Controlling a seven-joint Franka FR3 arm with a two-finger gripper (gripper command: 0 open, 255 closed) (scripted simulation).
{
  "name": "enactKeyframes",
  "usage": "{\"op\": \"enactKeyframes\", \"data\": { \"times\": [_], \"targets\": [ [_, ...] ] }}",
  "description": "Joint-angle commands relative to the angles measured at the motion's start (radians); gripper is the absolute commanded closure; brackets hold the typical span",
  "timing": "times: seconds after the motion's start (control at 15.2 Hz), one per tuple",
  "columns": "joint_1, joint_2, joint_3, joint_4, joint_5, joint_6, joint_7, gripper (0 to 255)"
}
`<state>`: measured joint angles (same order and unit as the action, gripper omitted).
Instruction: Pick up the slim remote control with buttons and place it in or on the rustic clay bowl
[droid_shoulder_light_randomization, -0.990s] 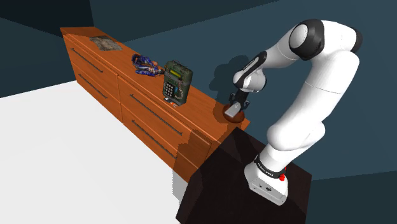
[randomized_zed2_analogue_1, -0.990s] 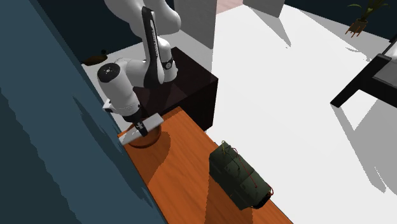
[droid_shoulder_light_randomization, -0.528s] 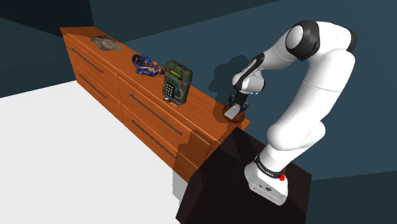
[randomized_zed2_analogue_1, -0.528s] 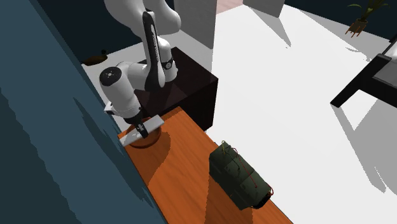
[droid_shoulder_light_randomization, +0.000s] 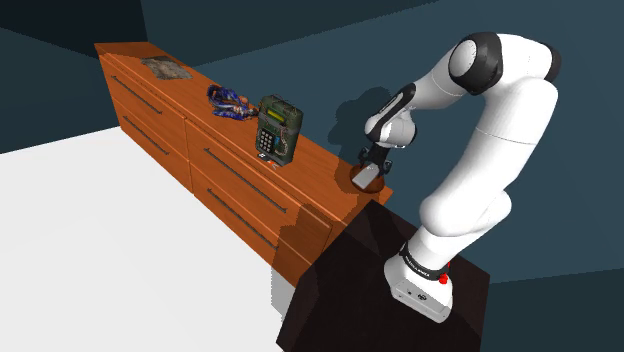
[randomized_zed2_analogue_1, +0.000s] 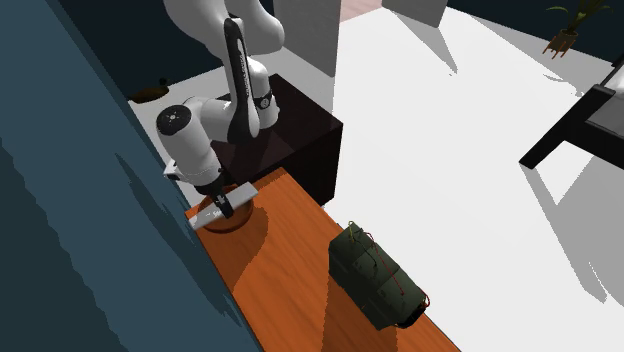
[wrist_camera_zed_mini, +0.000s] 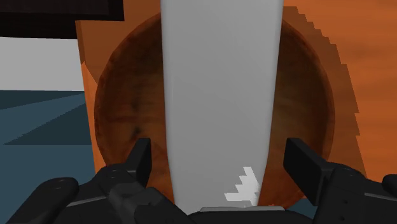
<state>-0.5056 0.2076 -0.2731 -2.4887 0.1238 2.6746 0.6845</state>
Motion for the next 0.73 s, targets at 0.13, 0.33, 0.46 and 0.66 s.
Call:
{"op": "enactKeyframes", "data": {
  "times": [0.13,0.33,0.46,0.66],
  "targets": [
    [0.013,-0.07,-0.021,0.0,-0.046,-0.066,0.033,0],
    [0.017,-0.13,-0.03,0.005,-0.083,-0.128,0.059,0],
    [0.017,-0.13,-0.03,0.004,-0.083,-0.128,0.059,0],
    [0.017,-0.13,-0.03,0.005,-0.083,-0.128,0.059,0]
  ]
}}
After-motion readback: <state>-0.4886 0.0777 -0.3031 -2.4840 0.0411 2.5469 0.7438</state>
